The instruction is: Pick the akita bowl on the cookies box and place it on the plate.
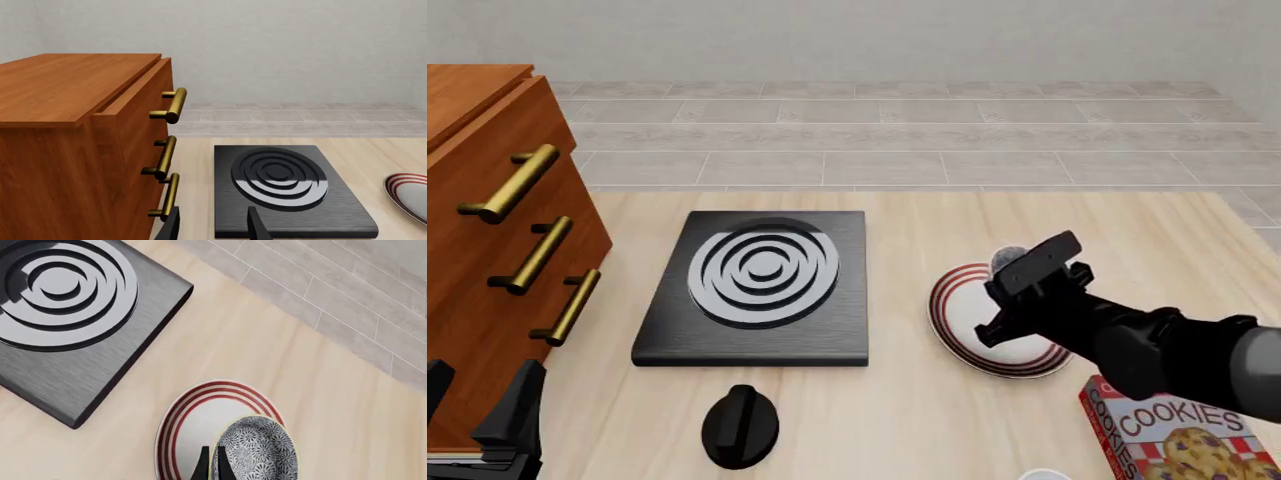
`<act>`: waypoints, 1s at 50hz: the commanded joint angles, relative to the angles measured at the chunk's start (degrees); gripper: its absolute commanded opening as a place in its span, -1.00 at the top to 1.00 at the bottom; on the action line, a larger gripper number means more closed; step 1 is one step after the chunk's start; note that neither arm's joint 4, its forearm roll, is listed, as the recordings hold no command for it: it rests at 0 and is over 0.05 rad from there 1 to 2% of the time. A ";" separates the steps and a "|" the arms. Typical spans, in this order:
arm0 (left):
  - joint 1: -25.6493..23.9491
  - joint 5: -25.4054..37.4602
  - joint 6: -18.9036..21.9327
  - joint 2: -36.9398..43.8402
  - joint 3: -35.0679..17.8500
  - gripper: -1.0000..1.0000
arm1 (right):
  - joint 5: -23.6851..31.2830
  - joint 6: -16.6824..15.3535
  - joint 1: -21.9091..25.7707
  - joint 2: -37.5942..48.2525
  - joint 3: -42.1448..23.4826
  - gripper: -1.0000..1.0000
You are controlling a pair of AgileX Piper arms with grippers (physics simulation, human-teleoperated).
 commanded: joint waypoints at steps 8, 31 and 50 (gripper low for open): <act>0.00 0.00 0.00 0.00 0.00 -1.00 | -1.87 1.73 -1.26 0.75 0.40 1.00; 0.00 0.00 0.00 0.00 0.00 -1.00 | -3.29 1.93 -1.26 4.20 -0.86 1.00; 0.00 0.00 0.00 0.00 0.00 -1.00 | -5.48 3.11 -1.17 6.38 -0.78 1.00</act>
